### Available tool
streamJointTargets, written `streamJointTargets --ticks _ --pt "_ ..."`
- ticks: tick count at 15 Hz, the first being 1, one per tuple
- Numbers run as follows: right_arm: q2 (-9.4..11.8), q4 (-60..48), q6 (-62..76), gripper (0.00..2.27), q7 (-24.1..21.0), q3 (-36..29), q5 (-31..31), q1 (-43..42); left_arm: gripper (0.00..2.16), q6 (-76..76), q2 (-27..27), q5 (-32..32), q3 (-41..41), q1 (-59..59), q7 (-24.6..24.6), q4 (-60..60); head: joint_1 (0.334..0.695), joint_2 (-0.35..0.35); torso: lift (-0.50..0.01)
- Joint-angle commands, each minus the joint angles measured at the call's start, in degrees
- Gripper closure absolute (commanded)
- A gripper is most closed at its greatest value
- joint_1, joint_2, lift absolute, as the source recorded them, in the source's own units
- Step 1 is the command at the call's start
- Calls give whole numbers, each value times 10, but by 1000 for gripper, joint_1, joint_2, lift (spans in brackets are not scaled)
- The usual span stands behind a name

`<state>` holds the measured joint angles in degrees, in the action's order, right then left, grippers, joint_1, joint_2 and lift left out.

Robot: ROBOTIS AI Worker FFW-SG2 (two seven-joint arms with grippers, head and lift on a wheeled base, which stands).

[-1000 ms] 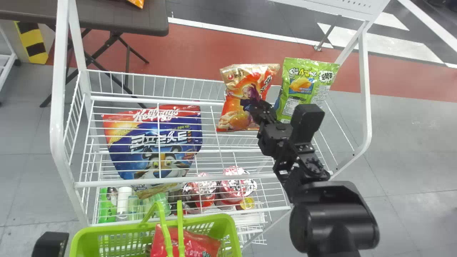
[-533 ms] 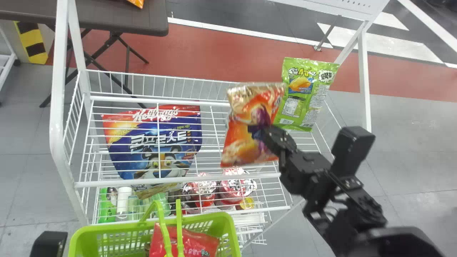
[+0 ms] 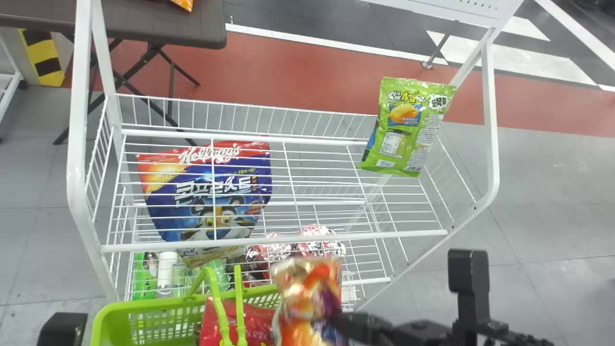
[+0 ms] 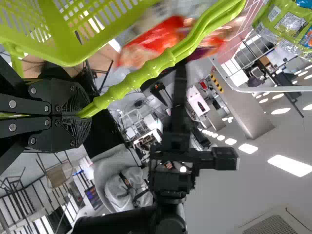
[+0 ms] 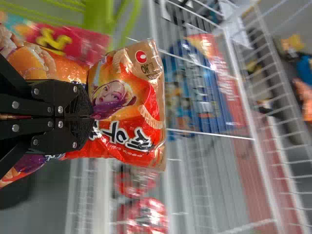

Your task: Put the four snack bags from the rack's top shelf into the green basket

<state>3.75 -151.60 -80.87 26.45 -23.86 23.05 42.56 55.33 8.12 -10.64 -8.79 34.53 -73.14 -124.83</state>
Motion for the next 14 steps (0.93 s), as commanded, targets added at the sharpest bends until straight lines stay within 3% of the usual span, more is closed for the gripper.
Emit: streamJointTargets --ticks 1,8,14 --pt "-1 -3 -77 2047 17 -2 3 8 1750 0 1 0 -1 -2 0 0 695 -350 0" --pt "-11 24 11 2044 14 117 0 8 1750 0 0 1 -8 1 1 0 695 -350 0" --pt "-3 56 46 2020 12 201 -46 7 1750 -2 0 3 -11 1 2 0 695 -350 0"
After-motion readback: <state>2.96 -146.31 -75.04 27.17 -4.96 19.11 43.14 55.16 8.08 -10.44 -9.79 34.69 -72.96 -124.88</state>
